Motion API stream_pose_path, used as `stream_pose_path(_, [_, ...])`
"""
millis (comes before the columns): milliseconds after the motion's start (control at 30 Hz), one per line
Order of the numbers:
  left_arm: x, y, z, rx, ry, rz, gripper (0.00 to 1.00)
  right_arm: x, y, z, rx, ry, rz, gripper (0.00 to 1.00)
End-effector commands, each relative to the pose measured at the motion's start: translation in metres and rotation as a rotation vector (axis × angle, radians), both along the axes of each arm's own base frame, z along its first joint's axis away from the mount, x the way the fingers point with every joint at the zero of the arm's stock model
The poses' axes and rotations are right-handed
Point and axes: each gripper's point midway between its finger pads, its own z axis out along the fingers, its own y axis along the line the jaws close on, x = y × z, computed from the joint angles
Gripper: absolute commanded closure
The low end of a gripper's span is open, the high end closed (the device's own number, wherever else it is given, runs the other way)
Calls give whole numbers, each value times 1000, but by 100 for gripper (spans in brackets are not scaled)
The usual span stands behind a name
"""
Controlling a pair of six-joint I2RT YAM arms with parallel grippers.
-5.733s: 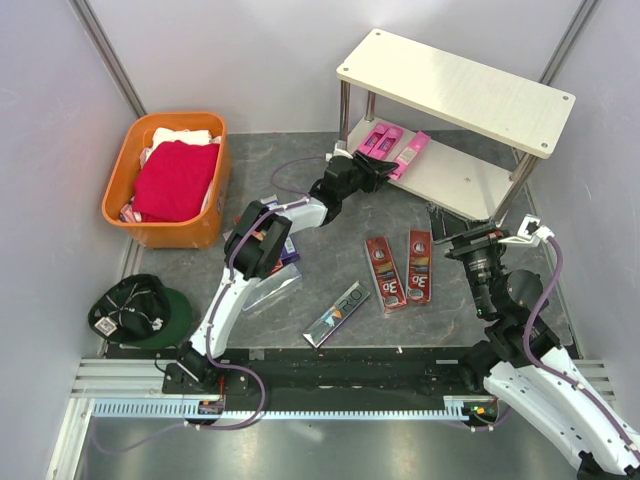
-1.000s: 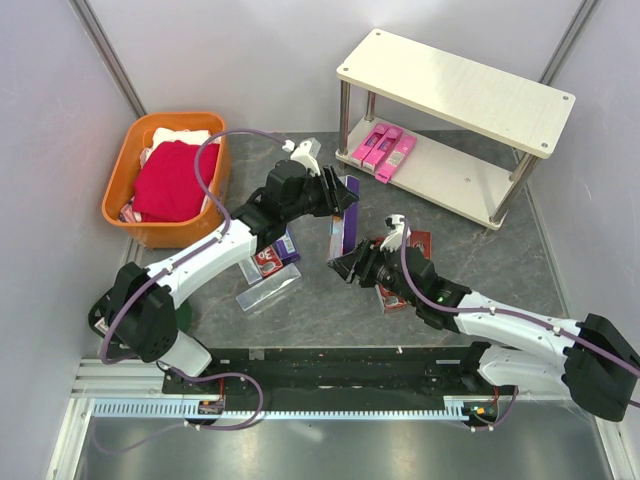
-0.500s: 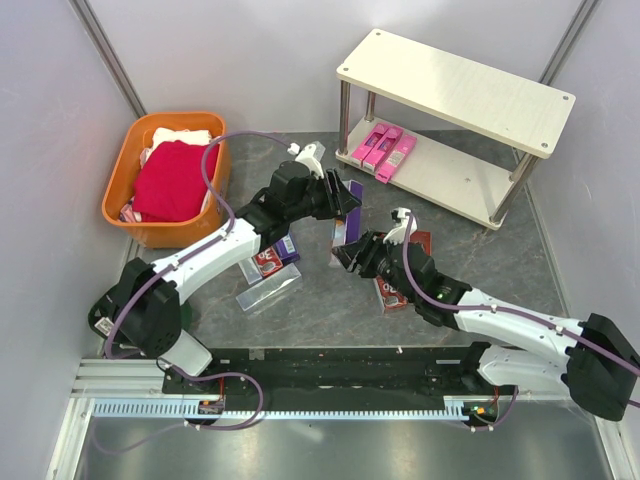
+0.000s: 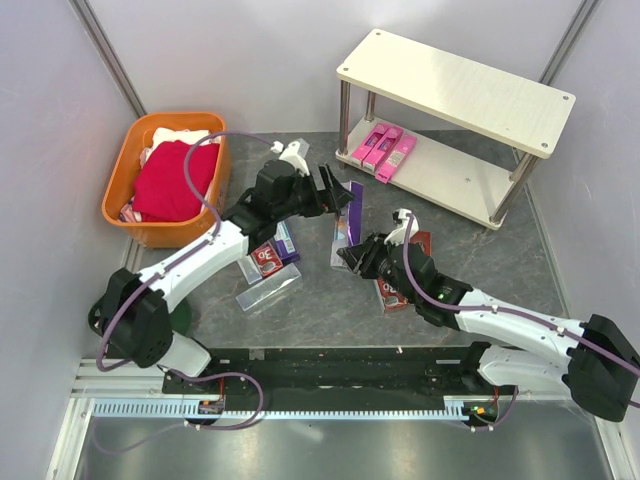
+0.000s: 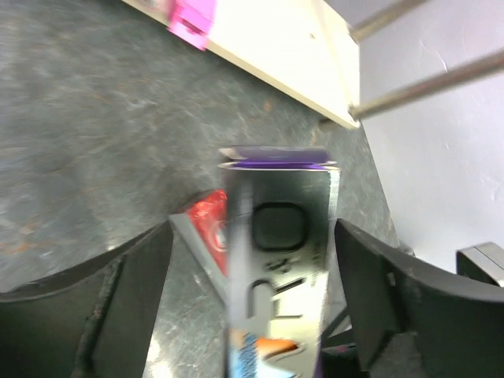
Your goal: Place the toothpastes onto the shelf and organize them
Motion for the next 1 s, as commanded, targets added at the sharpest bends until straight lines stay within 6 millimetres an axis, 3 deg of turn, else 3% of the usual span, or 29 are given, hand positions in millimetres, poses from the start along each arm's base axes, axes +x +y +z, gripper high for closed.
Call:
stream_pose_path(0, [1, 38, 7, 71, -41, 82, 5, 0, 0, 24, 53, -55, 1, 75])
stream_pose_path(300, [-14, 97, 1, 265, -89, 227, 1, 1, -5, 12, 119, -16, 6, 77])
stream_pose_path(400, [-19, 104, 0, 279, -96, 227, 0, 6, -10, 8, 147, -4, 6, 78])
stream_pose_path(600, [-32, 115, -12, 323, -78, 219, 0, 31, -44, 3, 159, 5, -82, 79])
stream_pose_path(833, [-45, 128, -28, 384, -63, 205, 0, 53, -75, 12, 125, -19, -180, 78])
stream_pose_path(967, [-50, 130, -37, 410, -58, 180, 0, 79, -91, 21, 99, -38, -254, 78])
